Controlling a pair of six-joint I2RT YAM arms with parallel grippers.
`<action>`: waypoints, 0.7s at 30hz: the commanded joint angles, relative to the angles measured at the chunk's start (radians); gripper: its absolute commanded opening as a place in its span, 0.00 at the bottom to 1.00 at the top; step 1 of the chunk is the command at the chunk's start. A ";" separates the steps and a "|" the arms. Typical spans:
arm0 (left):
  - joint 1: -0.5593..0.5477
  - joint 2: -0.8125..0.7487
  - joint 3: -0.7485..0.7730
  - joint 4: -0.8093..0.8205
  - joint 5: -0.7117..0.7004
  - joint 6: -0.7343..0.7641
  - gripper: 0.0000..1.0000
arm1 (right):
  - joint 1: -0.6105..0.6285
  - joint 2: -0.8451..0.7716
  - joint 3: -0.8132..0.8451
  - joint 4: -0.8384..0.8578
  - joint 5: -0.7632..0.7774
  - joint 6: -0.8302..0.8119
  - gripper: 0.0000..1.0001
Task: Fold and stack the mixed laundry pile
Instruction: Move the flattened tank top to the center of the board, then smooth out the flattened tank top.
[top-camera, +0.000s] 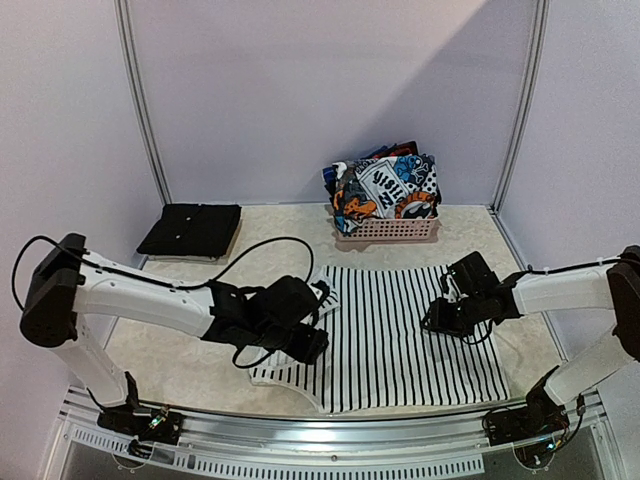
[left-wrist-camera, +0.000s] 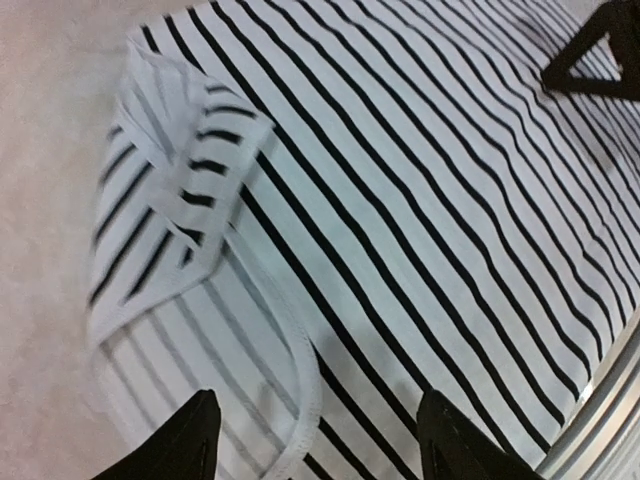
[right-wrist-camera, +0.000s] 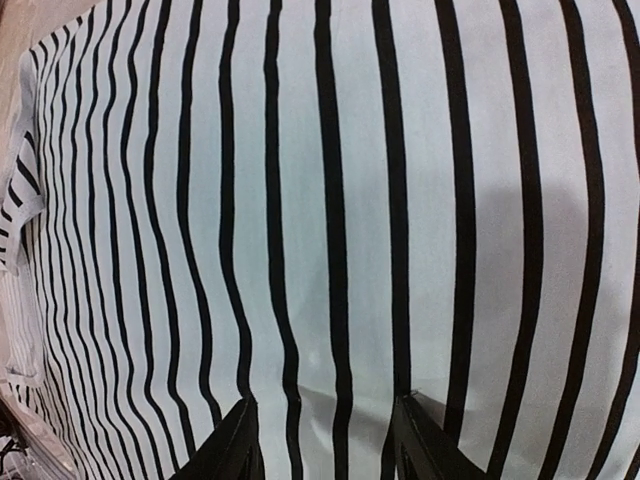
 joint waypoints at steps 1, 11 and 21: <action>0.011 -0.058 0.107 -0.199 -0.183 0.132 0.69 | 0.002 -0.048 0.062 -0.097 -0.055 -0.031 0.47; 0.058 0.245 0.428 -0.297 -0.201 0.244 0.62 | 0.006 -0.191 0.105 -0.181 -0.063 -0.093 0.52; 0.083 0.514 0.698 -0.413 -0.279 0.311 0.56 | 0.006 -0.322 0.022 -0.172 -0.073 -0.068 0.53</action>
